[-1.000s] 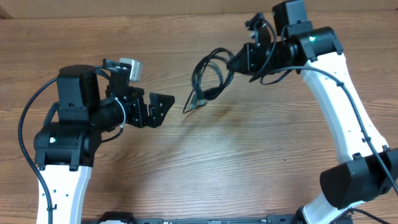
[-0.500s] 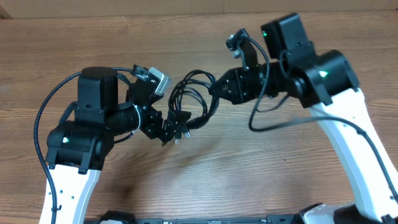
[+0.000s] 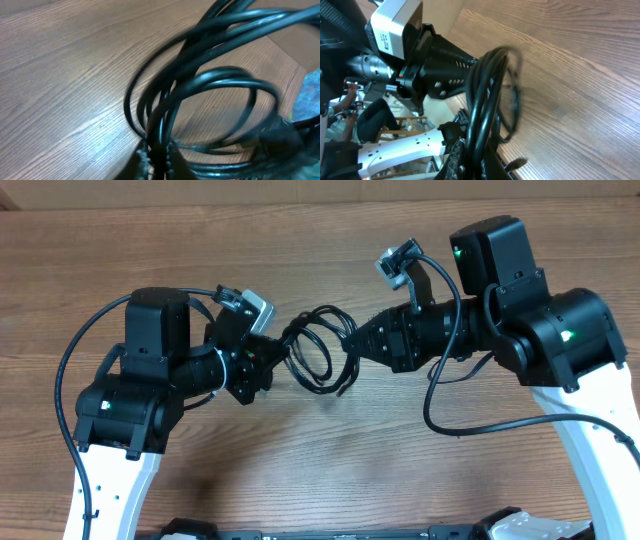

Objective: Untangle cables

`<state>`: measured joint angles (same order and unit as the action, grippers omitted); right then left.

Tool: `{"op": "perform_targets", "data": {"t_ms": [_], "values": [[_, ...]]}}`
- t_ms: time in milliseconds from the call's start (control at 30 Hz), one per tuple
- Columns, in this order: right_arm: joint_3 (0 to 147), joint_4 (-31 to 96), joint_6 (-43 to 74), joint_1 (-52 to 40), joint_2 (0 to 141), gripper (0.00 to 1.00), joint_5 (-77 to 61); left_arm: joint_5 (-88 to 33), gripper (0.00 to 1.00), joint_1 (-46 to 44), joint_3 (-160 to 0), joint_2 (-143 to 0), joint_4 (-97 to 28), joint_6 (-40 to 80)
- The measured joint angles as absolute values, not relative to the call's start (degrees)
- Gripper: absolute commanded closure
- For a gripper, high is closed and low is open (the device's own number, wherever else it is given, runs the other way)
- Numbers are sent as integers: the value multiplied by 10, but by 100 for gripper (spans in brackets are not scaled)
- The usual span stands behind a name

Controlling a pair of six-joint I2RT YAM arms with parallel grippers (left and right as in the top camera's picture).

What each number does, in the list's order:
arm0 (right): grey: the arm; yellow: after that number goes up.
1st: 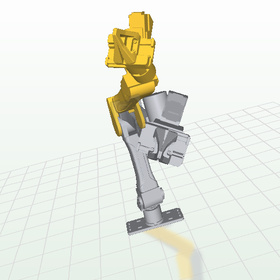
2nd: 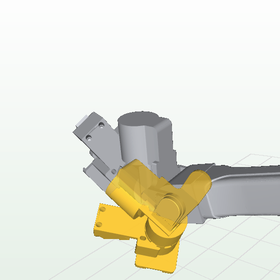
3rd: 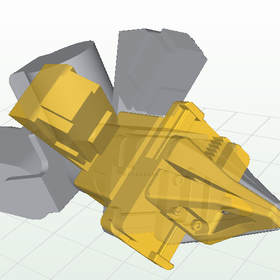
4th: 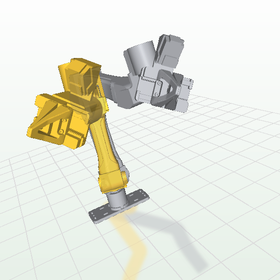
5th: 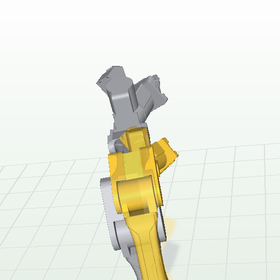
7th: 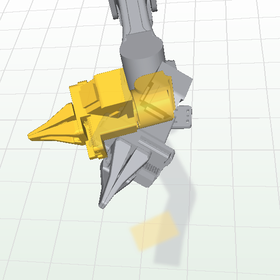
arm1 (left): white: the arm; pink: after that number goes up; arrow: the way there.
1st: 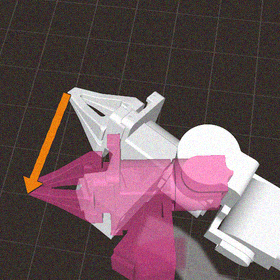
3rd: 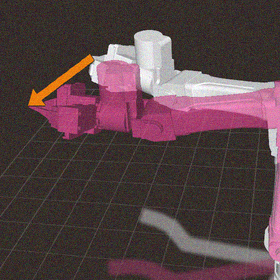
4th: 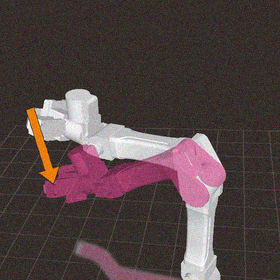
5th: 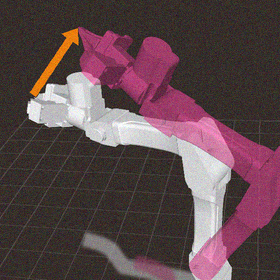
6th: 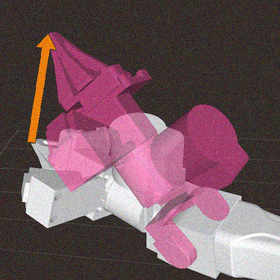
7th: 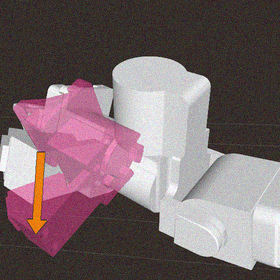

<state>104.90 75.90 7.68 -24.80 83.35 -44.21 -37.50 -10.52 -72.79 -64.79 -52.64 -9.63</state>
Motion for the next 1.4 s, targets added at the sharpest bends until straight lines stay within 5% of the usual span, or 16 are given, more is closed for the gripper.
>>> {"op": "perform_targets", "data": {"t_ms": [800, 867, 900, 933, 1067, 1167, 1200, 1300, 1333, 1400], "values": [[1049, 820, 77, -248, 832, 95, -353, -393, 96, -105, -728, -634, -503, -83], [1050, 821, 76, -248, 831, 81, -343, -395, 96, -105, -728, -622, -495, -75], [1050, 821, 76, -248, 831, 59, -338, -398, 96, -105, -728, -615, -491, -72], [1050, 822, 74, -248, 831, 47, -334, -402, 96, -105, -728, -606, -485, -69], [1050, 819, 71, -248, 831, 23, -325, -413, 96, -105, -728, -571, -471, -57], [1050, 818, 57, -248, 831, 28, -323, -416, 96, -105, -728, -553, -470, -50], [1050, 818, 54, -248, 831, 36, -322, -417, 96, -105, -728, -549, -470, -48], [1050, 813, 39, -248, 831, 84, -322, -420, 96, -105, -728, -546, -469, -43], [1050, 809, 37, -248, 831, 94, -321, -420, 96, -105, -728, -546, -469, -41], [1051, 805, 34, -248, 831, 96, -321, -420, 96, -105, -728, -547, -469, -37]]}}
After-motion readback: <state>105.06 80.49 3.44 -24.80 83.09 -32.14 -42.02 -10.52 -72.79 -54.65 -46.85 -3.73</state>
